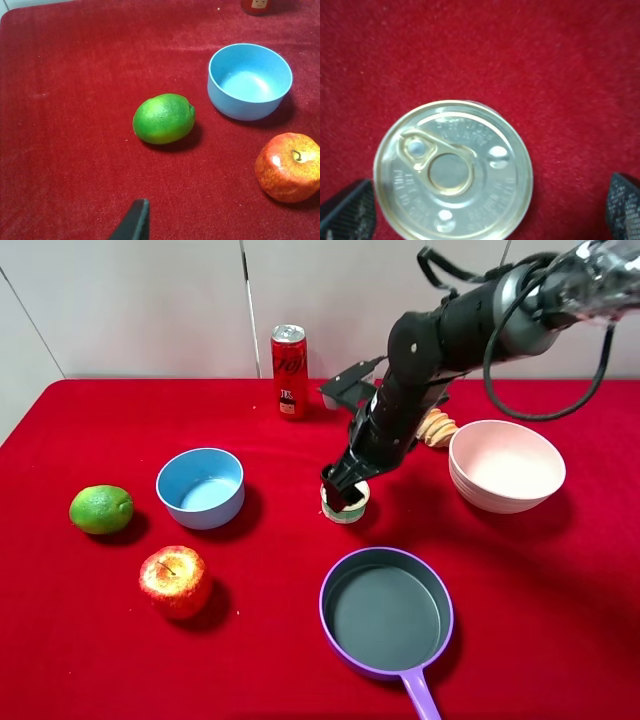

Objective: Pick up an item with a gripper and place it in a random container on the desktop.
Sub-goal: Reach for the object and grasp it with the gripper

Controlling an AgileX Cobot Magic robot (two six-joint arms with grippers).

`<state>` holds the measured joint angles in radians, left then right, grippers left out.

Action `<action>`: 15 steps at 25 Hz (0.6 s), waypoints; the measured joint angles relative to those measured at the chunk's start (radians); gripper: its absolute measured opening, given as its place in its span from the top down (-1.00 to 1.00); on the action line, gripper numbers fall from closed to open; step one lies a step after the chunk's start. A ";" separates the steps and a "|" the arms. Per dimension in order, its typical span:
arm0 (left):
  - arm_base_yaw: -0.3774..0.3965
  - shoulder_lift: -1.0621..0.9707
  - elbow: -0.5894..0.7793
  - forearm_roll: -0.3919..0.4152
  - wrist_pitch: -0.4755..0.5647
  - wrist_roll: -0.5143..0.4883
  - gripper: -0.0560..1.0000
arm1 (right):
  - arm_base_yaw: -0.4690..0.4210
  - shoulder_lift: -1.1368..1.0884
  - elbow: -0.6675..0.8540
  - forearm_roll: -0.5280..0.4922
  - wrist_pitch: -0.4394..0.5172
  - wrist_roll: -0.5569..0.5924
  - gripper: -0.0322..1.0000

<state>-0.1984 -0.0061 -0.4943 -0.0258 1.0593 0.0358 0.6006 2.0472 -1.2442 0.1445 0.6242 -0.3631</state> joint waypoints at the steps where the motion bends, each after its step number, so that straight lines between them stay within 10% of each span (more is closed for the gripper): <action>1: 0.000 0.000 0.000 0.000 0.000 0.000 -0.97 | 0.001 0.002 0.000 0.006 -0.004 0.000 -0.41; 15: 0.000 0.000 0.000 0.000 0.000 0.000 -0.97 | 0.004 0.060 0.000 0.011 -0.054 0.000 -0.41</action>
<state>-0.1984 -0.0061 -0.4943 -0.0258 1.0593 0.0358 0.6042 2.1068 -1.2442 0.1554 0.5701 -0.3631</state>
